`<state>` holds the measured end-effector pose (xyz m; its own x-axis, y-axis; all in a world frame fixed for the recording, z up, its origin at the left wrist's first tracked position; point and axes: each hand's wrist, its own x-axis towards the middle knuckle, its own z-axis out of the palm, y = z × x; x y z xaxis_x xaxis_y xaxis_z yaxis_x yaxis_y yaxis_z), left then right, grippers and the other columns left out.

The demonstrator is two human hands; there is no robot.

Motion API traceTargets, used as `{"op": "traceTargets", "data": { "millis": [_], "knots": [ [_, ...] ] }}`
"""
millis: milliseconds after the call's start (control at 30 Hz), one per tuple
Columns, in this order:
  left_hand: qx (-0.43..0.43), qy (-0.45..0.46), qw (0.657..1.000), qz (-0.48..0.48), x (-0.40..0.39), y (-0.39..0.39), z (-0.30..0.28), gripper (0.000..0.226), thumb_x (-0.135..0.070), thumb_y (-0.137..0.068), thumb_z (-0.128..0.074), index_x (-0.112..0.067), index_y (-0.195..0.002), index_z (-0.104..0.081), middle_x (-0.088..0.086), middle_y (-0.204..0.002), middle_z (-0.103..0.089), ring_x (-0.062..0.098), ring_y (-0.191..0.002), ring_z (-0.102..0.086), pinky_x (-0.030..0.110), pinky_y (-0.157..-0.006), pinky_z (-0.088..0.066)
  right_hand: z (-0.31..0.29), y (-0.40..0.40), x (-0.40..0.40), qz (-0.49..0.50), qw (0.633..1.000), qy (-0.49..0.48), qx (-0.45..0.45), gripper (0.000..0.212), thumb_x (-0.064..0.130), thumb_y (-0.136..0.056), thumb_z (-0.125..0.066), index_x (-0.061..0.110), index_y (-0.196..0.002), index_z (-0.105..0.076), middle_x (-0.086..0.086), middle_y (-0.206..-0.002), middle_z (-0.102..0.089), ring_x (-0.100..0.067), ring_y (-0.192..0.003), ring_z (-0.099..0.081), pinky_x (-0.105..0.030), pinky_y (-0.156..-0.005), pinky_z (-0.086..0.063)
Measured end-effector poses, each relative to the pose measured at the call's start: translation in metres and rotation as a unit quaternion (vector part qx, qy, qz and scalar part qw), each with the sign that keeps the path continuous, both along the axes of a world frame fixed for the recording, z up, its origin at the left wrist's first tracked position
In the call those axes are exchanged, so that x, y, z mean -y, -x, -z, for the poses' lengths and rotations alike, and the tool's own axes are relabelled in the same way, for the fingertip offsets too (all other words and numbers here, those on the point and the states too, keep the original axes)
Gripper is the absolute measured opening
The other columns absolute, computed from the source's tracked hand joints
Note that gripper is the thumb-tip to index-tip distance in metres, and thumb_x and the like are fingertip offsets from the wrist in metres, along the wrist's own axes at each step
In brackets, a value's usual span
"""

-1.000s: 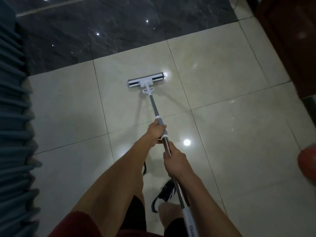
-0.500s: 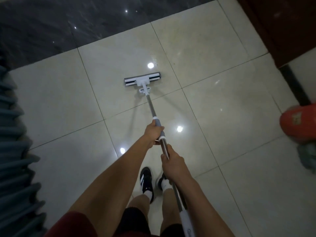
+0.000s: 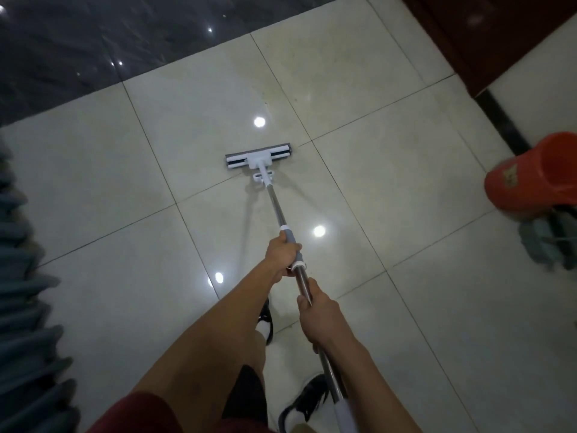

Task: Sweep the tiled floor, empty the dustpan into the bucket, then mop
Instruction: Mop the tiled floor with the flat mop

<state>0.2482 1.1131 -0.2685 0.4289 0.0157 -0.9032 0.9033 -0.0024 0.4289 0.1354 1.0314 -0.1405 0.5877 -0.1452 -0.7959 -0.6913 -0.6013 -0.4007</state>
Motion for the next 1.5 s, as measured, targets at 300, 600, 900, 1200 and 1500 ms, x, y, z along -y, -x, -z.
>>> {"op": "traceTargets", "data": {
  "millis": [300, 600, 900, 1200, 1500],
  "knots": [
    [0.033, -0.043, 0.998, 0.037, 0.07, 0.134, -0.011, 0.01, -0.009, -0.097, -0.062, -0.014, -0.105, -0.058, 0.018, -0.106, -0.066, 0.028, -0.077, -0.066, 0.055, -0.079, -0.062, -0.002, 0.137, 0.071, -0.019, 0.999, -0.002, 0.046, 0.045, 0.022, -0.102, -0.046, 0.025, -0.147, -0.038, -0.002, -0.095, -0.064, -0.013, -0.077, -0.063, -0.024, -0.068, -0.054],
    [0.031, -0.022, 0.998, 0.053, 0.109, 0.224, -0.016, 0.06, -0.009, -0.095, -0.064, -0.018, -0.15, -0.043, 0.017, -0.117, -0.065, 0.026, -0.078, -0.066, 0.033, -0.057, -0.056, -0.016, 0.222, 0.106, -0.009, 0.998, -0.019, 0.053, 0.057, 0.013, -0.1, -0.046, 0.029, -0.152, -0.031, -0.001, -0.087, -0.062, -0.01, -0.071, -0.061, -0.018, -0.062, -0.049],
    [0.044, -0.032, 0.998, 0.028, 0.087, 0.175, -0.002, 0.063, -0.009, -0.096, -0.066, -0.02, -0.153, -0.042, 0.016, -0.118, -0.065, 0.024, -0.076, -0.066, 0.038, -0.064, -0.06, 0.004, 0.174, 0.077, 0.028, 0.997, -0.008, 0.066, 0.044, 0.022, -0.103, -0.046, 0.028, -0.146, -0.04, 0.0, -0.088, -0.064, -0.014, -0.075, -0.065, -0.03, -0.071, -0.059],
    [0.035, 0.016, 0.999, -0.033, 0.053, 0.052, 0.014, 0.059, -0.004, -0.095, -0.065, -0.022, -0.149, -0.048, 0.013, -0.106, -0.065, 0.024, -0.074, -0.063, 0.044, -0.072, -0.06, 0.021, 0.05, 0.04, 0.01, 0.998, 0.014, 0.061, 0.046, 0.022, -0.104, -0.042, 0.03, -0.148, -0.033, -0.004, -0.087, -0.063, -0.016, -0.072, -0.065, -0.034, -0.069, -0.06],
    [0.028, 0.031, 0.998, -0.053, 0.004, -0.105, 0.015, 0.057, 0.001, -0.093, -0.066, -0.024, -0.143, -0.053, 0.013, -0.098, -0.065, 0.025, -0.068, -0.061, 0.046, -0.072, -0.06, 0.026, -0.107, -0.011, -0.017, 0.998, 0.029, 0.06, 0.049, 0.022, -0.104, -0.042, 0.029, -0.151, -0.027, -0.006, -0.094, -0.065, -0.017, -0.078, -0.066, -0.032, -0.076, -0.059]
  ]
}}
